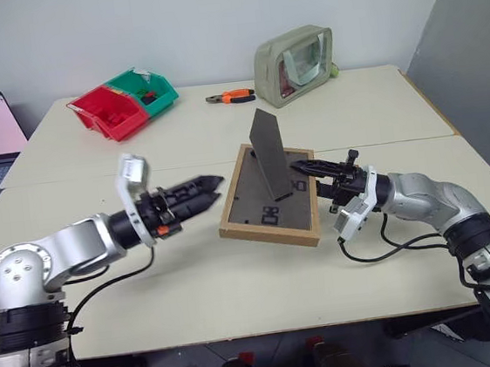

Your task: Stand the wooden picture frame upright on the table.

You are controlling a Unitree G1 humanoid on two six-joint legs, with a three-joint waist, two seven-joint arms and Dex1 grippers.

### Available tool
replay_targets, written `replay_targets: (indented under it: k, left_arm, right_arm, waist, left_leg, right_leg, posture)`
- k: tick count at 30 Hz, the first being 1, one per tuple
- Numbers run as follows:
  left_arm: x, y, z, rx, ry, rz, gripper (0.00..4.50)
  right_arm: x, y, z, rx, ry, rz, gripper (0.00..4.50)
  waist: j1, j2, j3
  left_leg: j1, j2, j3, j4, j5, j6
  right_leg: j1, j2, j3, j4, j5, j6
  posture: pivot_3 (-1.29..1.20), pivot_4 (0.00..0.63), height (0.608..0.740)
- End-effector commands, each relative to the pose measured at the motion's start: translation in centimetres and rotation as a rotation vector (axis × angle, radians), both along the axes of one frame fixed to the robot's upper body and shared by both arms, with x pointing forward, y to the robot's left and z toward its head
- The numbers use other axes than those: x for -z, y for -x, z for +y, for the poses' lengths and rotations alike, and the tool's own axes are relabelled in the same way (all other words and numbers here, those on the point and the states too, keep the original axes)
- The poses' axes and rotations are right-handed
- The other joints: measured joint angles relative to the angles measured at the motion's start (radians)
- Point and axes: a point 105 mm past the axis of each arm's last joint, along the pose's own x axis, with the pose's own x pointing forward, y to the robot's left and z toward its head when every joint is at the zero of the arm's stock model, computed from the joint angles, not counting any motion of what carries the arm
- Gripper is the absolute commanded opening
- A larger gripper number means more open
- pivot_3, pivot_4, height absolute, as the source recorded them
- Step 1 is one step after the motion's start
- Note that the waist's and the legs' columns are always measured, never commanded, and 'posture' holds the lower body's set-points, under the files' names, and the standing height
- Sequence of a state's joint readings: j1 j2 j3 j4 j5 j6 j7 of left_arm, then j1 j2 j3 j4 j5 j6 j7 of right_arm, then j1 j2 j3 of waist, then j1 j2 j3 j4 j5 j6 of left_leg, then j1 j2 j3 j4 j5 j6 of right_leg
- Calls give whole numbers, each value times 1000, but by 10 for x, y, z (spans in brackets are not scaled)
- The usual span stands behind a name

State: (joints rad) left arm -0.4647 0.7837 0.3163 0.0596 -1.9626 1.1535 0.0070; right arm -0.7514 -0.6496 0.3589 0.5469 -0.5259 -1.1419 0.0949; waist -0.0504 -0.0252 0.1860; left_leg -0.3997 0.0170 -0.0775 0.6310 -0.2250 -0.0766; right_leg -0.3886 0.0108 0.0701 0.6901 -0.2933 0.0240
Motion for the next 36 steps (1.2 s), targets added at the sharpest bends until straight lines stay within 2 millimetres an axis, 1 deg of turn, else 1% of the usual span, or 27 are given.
replay_targets:
  k: [1, 2, 3, 5, 6, 8, 9, 11, 14, 17, 18, 21, 23, 27, 31, 33, 36]
  left_arm:
    - [-26, -3, 36, -247, -131, -113, 4500]
    - [-26, 1, 37, -271, -208, -145, 4500]
    - [-24, 5, 36, -287, -308, -182, 4500]
    - [-15, 12, 32, -305, -468, -240, 4500]
    - [-10, 16, 30, -307, -517, -261, 4500]
    - [2, 24, 24, -315, -629, -314, 4500]
    - [6, 27, 20, -312, -657, -333, 4500]
    - [20, 32, 15, -311, -749, -357, 4500]
    - [29, 41, 6, -267, -778, -400, 4500]
    - [33, 45, 7, -259, -800, -427, 4500]
    - [34, 45, 8, -270, -799, -426, 4500]
    - [37, 44, 19, -308, -796, -401, 4500]
    - [41, 46, 22, -306, -821, -401, 4500]
    - [43, 47, 24, -302, -848, -417, 4500]
    - [51, 51, 26, -271, -895, -417, 4500]
    - [54, 53, 27, -265, -901, -414, 4500]
    - [51, 52, 28, -266, -881, -415, 4500]
  right_arm:
    - [-15, -13, 5, 40, -180, 190, 1314]
    - [-13, -19, 7, 55, -217, 276, 1314]
    - [-6, -25, 11, 59, -228, 413, 1313]
    - [-1, -34, 20, 43, -319, 665, 1313]
    - [6, -34, 28, 15, -316, 801, 1313]
    - [15, -36, 49, -50, -381, 1113, 1313]
    - [18, -35, 58, -82, -400, 1231, 1313]
    - [23, -37, 77, -142, -452, 1425, 1313]
    - [33, -33, 98, -222, -444, 1606, 1313]
    - [46, -28, 116, -266, -398, 1715, 1313]
    - [50, -31, 120, -240, -400, 1697, 1313]
    - [59, -25, 135, -252, -336, 1709, 1313]
    - [67, -25, 137, -242, -314, 1724, 1313]
    - [86, -21, 134, -211, -266, 1744, 1313]
    - [96, -18, 131, -204, -245, 1757, 1313]
    - [101, -16, 129, -190, -227, 1756, 2011]
    - [110, -14, 122, -153, -195, 1742, 2725]
  waist:
    - [-5, 0, 0]
    - [-9, 0, 0]
    - [-9, 0, 0]
    - [-7, 0, 0]
    - [-5, 0, 0]
    - [0, 0, 0]
    - [0, 0, 0]
    - [2, 0, 0]
    - [2, 1, 1]
    - [7, 1, 1]
    - [9, 1, 1]
    - [10, 1, 1]
    - [8, 1, 1]
    - [8, 1, 1]
    - [7, 1, 1]
    - [6, 1, 1]
    - [9, 1, 1]
  left_leg:
    - [0, 1, 0, 0, 0, 0]
    - [0, 1, 0, 0, 0, 0]
    - [0, 6, 0, 0, 0, 0]
    - [0, 8, 0, -1, 0, 0]
    - [0, 9, 0, -1, 0, 0]
    - [0, 9, 0, -1, 0, 0]
    - [0, 9, -1, -1, 0, 0]
    - [0, 10, 0, -1, 0, 0]
    - [1, 10, 0, -1, 0, -1]
    - [0, 9, 0, -1, 0, -1]
    - [1, 9, 0, -1, 0, 0]
    - [0, 9, 1, -1, 0, 0]
    - [0, 9, 2, -2, 0, 0]
    - [1, 9, 1, -2, 0, -1]
    - [1, 9, 2, -2, 0, -1]
    - [1, 9, 2, -2, 0, -1]
    - [1, 9, 1, -2, 0, -1]
  right_leg:
    - [0, 0, 0, 0, 0, 0]
    - [0, 0, 1, 0, 0, 0]
    - [0, 0, 1, 0, 0, 0]
    - [1, 1, 1, 0, 0, 0]
    - [1, 1, 1, 0, 0, 0]
    - [1, 1, 1, 0, 0, 0]
    - [0, 1, 0, 0, 0, -1]
    - [0, 2, 0, 1, 0, -1]
    - [0, 4, 0, 2, -1, -3]
    - [-1, 5, -2, 2, -1, -4]
    - [-1, 5, -2, 1, -1, -4]
    - [-1, 6, -4, 1, -1, -4]
    - [-1, 6, -3, 0, -1, -4]
    - [-1, 6, -4, 0, -1, -4]
    - [-1, 6, -4, 0, -1, -4]
    - [-1, 6, -3, 0, -1, -4]
    - [-1, 6, -4, 0, -1, -4]
  posture:
    - [0, 150, 740]
    - [0, 150, 740]
    - [0, 150, 740]
    - [0, 150, 740]
    - [0, 150, 740]
    - [0, 150, 740]
    - [0, 150, 740]
    - [0, 150, 740]
    - [0, 150, 740]
    - [0, 150, 740]
    - [0, 150, 740]
    - [0, 150, 740]
    - [0, 150, 740]
    - [0, 150, 740]
    - [0, 150, 740]
    - [0, 150, 740]
    - [0, 150, 740]
